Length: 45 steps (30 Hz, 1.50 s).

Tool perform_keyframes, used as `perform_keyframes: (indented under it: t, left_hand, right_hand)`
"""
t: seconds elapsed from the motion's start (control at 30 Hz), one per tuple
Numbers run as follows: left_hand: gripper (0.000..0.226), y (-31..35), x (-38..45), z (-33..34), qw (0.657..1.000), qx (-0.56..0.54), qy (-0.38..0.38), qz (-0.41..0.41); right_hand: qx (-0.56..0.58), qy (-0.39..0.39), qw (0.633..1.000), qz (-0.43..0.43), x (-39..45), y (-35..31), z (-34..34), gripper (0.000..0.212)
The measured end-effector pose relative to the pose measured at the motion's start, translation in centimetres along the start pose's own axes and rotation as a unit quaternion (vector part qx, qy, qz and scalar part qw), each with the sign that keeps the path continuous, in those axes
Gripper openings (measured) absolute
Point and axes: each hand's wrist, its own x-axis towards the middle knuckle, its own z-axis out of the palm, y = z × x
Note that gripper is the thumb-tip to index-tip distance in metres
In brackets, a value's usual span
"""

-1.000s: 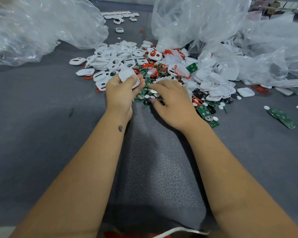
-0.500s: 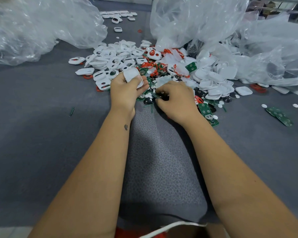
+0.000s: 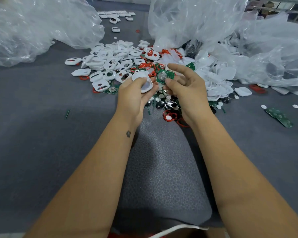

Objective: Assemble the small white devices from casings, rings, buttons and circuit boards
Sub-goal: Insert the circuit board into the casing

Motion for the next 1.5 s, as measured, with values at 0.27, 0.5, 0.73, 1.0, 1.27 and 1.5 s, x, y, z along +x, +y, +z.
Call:
perform_keyframes:
  t: [0.27,0.5,0.73,1.0,1.27,1.5]
  left_hand:
    - [0.012,0.0,-0.3,0.3,0.999,-0.003,-0.020,-0.035]
    - [0.011,0.3,-0.3,0.2,0.997,-0.010,-0.008,-0.081]
    - [0.013,0.3,-0.3,0.1,0.997,0.039,-0.029,-0.063]
    - [0.011,0.4,-0.4,0.1,0.995,0.071,-0.026,-0.070]
    - [0.015,0.2,-0.5,0.0,0.995,0.071,-0.054,-0.047]
    - [0.017,0.5,-0.5,-0.1,0.994,0.047,-0.062,-0.082]
  right_hand:
    - [-0.088,0.023,0.996,0.013,0.2,0.4,0.1,0.032]
    - [-0.382,0.024,0.915,-0.128,0.3,1.2,-0.4,0.039]
    - [-0.386,0.000,0.909,-0.157,0.4,0.9,-0.8,0.042]
    - [-0.379,0.015,0.910,-0.169,-0.2,0.7,-1.0,0.036]
    - [-0.329,0.049,0.921,-0.203,-0.5,0.3,-0.5,0.028]
    - [-0.364,0.005,0.906,-0.215,-0.9,0.0,-0.4,0.027]
